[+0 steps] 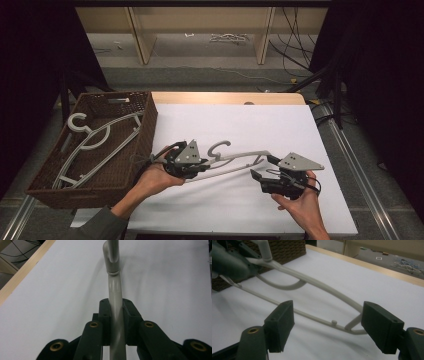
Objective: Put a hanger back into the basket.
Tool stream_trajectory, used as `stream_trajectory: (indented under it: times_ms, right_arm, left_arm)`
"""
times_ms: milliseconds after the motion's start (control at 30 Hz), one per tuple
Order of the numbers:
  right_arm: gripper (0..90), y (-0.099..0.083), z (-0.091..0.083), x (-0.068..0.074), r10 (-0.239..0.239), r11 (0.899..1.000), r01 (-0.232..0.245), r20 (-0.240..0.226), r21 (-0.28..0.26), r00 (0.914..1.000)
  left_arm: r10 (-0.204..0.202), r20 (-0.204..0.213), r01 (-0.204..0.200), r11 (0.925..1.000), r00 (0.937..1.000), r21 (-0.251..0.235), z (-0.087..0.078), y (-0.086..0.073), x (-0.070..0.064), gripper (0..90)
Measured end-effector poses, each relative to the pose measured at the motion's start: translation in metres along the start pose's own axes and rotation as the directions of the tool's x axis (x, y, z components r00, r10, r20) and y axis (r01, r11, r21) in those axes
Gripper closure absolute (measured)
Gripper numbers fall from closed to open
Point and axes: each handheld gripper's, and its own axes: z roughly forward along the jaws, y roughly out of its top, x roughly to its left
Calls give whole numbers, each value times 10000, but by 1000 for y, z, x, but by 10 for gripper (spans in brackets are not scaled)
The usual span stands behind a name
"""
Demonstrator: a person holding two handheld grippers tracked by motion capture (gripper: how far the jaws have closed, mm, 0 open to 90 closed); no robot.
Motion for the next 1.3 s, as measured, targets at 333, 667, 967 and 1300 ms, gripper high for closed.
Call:
stream_trajectory:
  times_ms: [333, 667, 967, 1300]
  right_arm:
    - [246, -8, 3, 3, 168, 9996, -167, 63, -220, 9998]
    - [249, -13, 3, 6, 192, 9998, -192, -88, 60, 9998]
    - [251, -15, 3, 6, 130, 9999, -129, -97, 71, 9999]
    - [252, -17, 5, 8, 43, 9996, -37, -214, 266, 9998]
  left_arm:
    - [-305, -184, 298, 9988, 9994, -395, -24, 10, 9, 794]
    - [-805, -76, 804, 9966, 9967, -200, -54, 26, 22, 795]
    - [-841, -1023, 801, 9959, 9912, -423, -96, 25, 48, 796]
    - [-1565, -2331, 1513, 9877, 9598, -402, -136, -9, 75, 796]
